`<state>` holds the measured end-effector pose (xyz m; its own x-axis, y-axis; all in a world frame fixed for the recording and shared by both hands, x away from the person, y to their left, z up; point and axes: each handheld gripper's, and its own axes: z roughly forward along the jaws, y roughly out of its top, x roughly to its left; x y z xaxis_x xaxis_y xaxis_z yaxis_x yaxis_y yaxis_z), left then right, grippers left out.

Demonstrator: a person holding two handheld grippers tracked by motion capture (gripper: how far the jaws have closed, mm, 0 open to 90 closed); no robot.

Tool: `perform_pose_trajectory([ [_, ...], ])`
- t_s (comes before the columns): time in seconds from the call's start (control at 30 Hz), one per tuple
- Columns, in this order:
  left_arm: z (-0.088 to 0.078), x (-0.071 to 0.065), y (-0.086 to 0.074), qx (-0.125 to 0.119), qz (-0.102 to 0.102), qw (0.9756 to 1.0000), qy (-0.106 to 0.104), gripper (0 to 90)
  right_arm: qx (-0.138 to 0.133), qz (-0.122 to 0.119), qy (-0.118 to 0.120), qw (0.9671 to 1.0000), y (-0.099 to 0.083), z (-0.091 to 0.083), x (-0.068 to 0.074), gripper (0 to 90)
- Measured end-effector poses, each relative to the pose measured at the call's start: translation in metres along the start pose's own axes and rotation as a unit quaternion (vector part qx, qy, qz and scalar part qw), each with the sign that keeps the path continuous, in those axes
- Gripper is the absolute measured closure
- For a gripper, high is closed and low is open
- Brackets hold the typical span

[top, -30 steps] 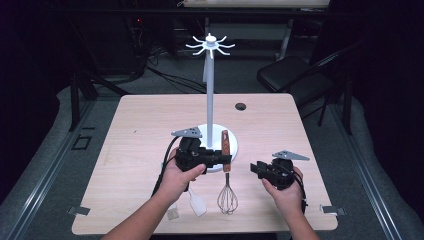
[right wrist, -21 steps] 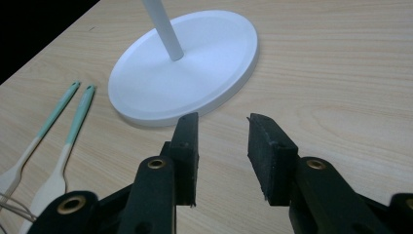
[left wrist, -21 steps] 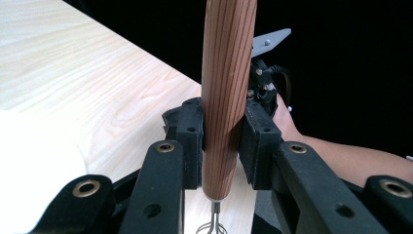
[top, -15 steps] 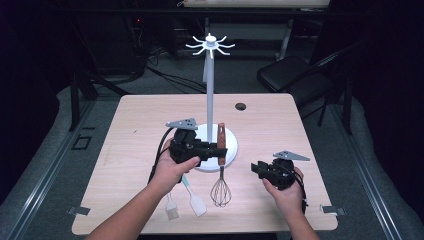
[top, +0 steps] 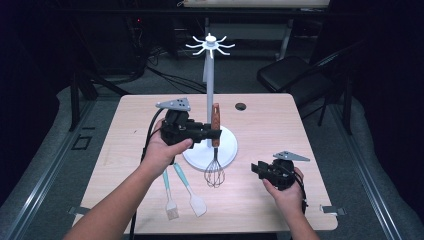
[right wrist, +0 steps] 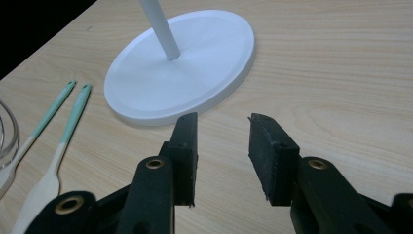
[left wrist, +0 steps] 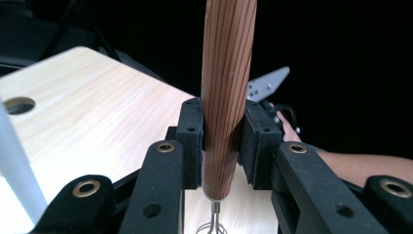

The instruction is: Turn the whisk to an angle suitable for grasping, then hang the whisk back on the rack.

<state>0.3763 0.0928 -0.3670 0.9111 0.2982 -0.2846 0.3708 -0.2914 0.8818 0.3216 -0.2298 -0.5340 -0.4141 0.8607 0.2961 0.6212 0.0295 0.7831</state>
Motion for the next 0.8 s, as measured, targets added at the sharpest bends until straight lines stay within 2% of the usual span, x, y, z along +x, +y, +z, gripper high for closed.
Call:
perform_pose_trajectory([
  [0.23, -0.011, 0.004, 0.016, -0.016, 0.0, 0.9999, 0.002, 72.7, -0.005, 0.003, 0.0, 1.0, -0.001, -0.001, 0.0, 63.3],
  [0.33, -0.013, 0.005, 0.022, -0.016, 0.0, 0.9999, 0.002, 72.7, -0.006, 0.005, 0.001, 1.0, 0.0, -0.001, -0.001, 63.3],
  [0.7, -0.021, -0.001, 0.039, -0.013, 0.028, 0.9995, 0.0, 72.7, -0.01, 0.003, -0.003, 0.9999, 0.0, -0.005, -0.003, 63.2],
  [0.8, -0.023, 0.0, 0.048, -0.011, 0.036, 0.9993, -0.009, 72.7, -0.014, 0.007, -0.002, 0.9999, 0.0, -0.005, -0.004, 63.1],
])
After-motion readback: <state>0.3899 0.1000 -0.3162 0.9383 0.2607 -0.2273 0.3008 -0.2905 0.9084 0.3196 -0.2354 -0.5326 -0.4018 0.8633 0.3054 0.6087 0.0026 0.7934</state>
